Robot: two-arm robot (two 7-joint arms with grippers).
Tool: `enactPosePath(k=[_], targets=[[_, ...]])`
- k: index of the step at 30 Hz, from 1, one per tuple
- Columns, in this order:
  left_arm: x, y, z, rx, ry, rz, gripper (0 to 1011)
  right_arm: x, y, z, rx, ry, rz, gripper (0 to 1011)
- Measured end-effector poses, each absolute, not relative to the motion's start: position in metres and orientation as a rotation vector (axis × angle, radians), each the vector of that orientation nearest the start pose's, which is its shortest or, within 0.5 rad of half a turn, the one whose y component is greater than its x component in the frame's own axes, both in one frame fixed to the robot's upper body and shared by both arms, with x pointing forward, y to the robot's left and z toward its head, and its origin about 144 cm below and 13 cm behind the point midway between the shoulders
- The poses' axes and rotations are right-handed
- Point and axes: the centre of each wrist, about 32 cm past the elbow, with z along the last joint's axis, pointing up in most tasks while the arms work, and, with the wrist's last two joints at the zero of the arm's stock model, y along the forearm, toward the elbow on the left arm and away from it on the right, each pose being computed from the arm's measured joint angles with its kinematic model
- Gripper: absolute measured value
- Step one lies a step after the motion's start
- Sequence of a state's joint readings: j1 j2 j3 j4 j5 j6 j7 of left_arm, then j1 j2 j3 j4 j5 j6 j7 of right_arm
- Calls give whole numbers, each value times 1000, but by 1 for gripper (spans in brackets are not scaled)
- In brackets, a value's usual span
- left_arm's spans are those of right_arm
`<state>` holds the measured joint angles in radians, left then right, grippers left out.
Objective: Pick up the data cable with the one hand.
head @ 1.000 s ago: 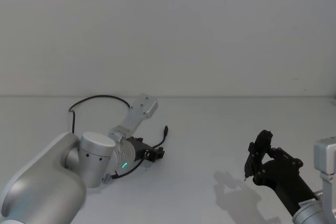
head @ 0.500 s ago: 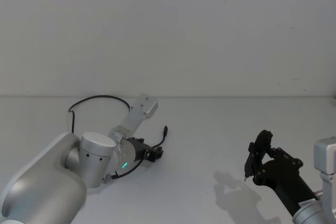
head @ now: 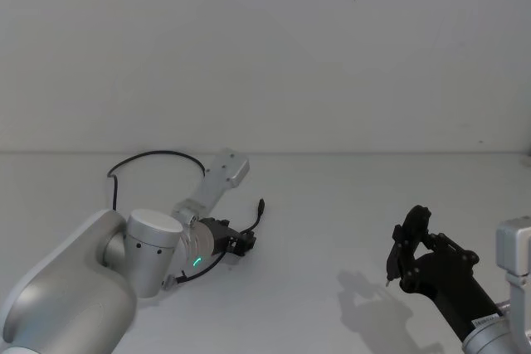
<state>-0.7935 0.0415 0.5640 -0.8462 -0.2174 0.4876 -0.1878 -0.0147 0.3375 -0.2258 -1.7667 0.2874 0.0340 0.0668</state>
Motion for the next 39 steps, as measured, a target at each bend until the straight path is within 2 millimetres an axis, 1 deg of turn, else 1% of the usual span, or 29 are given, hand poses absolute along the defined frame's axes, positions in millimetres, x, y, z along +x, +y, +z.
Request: enactPosePath(k=[39], targets=[[639, 120, 1223, 546, 182, 1022, 274, 443, -237, 1189, 26, -75, -1230, 263]])
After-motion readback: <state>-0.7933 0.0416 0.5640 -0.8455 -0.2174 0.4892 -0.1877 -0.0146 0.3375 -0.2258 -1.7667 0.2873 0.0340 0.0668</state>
